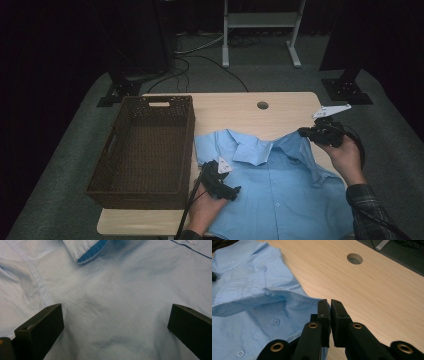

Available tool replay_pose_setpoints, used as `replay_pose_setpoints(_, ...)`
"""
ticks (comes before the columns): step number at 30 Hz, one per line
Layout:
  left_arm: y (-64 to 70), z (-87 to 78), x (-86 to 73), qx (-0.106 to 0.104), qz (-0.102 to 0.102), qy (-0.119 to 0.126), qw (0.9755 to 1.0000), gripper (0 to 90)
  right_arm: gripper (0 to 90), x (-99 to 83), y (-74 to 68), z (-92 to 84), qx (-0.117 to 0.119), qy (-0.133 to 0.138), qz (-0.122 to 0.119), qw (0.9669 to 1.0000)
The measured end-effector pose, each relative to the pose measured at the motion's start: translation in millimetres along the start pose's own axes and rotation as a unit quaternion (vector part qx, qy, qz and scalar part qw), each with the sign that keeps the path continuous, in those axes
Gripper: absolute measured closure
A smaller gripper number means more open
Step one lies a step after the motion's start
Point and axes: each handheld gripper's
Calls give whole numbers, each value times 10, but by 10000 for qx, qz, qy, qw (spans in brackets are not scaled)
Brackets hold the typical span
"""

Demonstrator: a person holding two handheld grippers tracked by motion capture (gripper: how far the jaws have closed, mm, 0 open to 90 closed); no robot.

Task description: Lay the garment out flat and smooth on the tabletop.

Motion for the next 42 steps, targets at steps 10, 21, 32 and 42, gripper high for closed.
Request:
replay_pose_setpoints(10,0,0,0,5,1,-1,10000,0,866,16,112,32,-57,-9,119,9999)
replay_pose_setpoints(21,2,1,-1,4,-6,5,10000,0,866,63,296,20,-69,88,401,9991)
replay_pose_setpoints(32,2,0,-1,0,-2,1,10000,0,866,43,509,73,-146,19,686,9975)
replay_pose_setpoints(42,3,0,-1,-2,3,3,10000,0,866,11,698,203,-275,-92,932,9952)
Point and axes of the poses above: each handheld gripper's, and its own axes: z roughly forward along the jaws, x roughly out of its top, y roughly to its right, and after that the axes turned 5 degrees about -y, right-handed
